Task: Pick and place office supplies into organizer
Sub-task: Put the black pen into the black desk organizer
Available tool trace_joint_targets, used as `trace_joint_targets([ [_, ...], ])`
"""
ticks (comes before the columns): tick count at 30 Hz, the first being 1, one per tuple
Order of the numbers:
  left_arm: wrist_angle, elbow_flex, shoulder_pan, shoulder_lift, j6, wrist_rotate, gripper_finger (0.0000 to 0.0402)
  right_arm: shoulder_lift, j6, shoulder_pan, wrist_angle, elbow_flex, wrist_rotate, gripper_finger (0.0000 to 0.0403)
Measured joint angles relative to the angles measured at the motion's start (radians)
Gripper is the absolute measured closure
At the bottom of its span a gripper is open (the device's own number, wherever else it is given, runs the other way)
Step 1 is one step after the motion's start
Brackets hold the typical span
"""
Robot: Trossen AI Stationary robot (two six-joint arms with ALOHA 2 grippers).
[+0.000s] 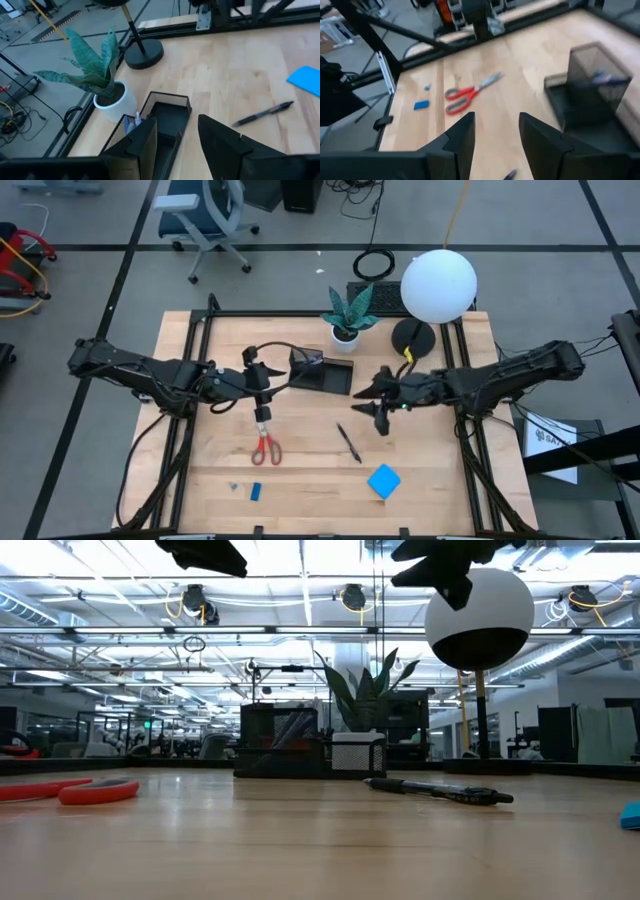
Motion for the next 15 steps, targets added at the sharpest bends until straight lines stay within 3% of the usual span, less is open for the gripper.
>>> trace_joint_targets([
  [6,-0.002,0.000,0.004,0.001,0.003,0.000,0.0250,0.106,0.007,0.059,-0.060,0.106,0.011,0.0259],
  [8,-0.002,0.000,0.007,0.001,0.000,0.000,0.0250,0.142,-0.016,0.089,-0.122,0.170,0.060,0.0259],
  [11,-0.004,0.000,0.008,0.001,-0.001,0.000,0.0250,0.201,-0.012,0.127,-0.296,0.290,0.172,0.0259],
  [15,-0.004,0.000,0.008,0.001,-0.004,0.000,0.0250,0.286,0.118,0.145,-0.596,0.460,0.298,0.0259],
])
